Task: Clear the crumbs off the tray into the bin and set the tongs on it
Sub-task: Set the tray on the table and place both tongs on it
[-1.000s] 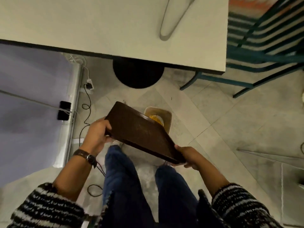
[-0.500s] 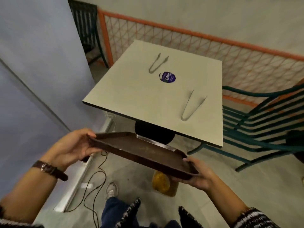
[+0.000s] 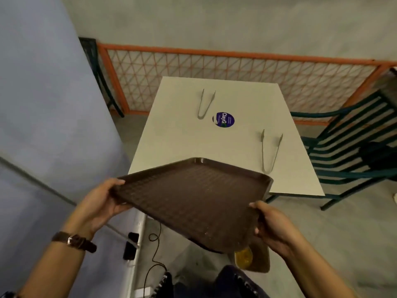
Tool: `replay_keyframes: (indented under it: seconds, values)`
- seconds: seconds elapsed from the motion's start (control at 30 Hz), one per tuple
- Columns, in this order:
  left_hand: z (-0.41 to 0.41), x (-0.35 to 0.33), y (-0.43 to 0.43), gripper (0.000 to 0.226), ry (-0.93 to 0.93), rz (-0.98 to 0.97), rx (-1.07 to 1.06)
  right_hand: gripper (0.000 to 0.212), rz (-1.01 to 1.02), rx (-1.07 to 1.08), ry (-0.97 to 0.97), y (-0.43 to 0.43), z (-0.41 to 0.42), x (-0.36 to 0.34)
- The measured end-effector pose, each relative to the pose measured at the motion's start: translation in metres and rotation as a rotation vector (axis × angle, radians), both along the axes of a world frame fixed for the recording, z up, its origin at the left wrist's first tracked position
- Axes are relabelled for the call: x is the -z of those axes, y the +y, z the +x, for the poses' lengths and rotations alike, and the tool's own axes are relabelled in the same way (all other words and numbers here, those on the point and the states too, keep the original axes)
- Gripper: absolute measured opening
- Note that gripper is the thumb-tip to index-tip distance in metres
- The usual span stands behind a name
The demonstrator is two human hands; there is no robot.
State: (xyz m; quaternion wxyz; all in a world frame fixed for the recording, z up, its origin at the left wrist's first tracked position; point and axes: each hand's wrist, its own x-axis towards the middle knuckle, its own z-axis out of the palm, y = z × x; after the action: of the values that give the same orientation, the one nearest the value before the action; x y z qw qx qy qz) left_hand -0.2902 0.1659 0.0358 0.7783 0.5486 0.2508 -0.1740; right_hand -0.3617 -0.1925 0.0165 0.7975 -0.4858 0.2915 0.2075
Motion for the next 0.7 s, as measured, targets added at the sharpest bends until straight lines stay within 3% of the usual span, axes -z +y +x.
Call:
replay_keyframes:
  seconds: [0.1,0.33,0.4,0.53,0.63,0.7]
  values:
    - [0.010,0.042,0.005,0.031,0.016,-0.004,-0.067,0.019,-0.081,-0.005,-0.005,0.022,0.021,0.024]
    - [0.028,0.097,-0.010,0.028,0.037,0.073,-0.147,0.033,-0.146,0.037,-0.009,0.070,0.051,0.106]
    - [0.033,0.109,-0.019,0.028,0.085,0.131,-0.100,0.031,-0.174,0.062,0.022,0.083,0.061,0.130]
    - [0.040,0.140,-0.030,0.058,0.177,0.366,0.017,0.012,-0.187,0.078,0.127,0.105,0.084,0.158]
    - [0.037,0.152,-0.042,0.052,0.208,0.429,0.139,0.026,-0.084,-0.162,0.303,0.103,0.098,0.162]
    - [0.039,0.162,-0.048,0.053,0.199,0.416,0.174,0.034,-0.119,-0.361,0.345,0.087,0.108,0.159]
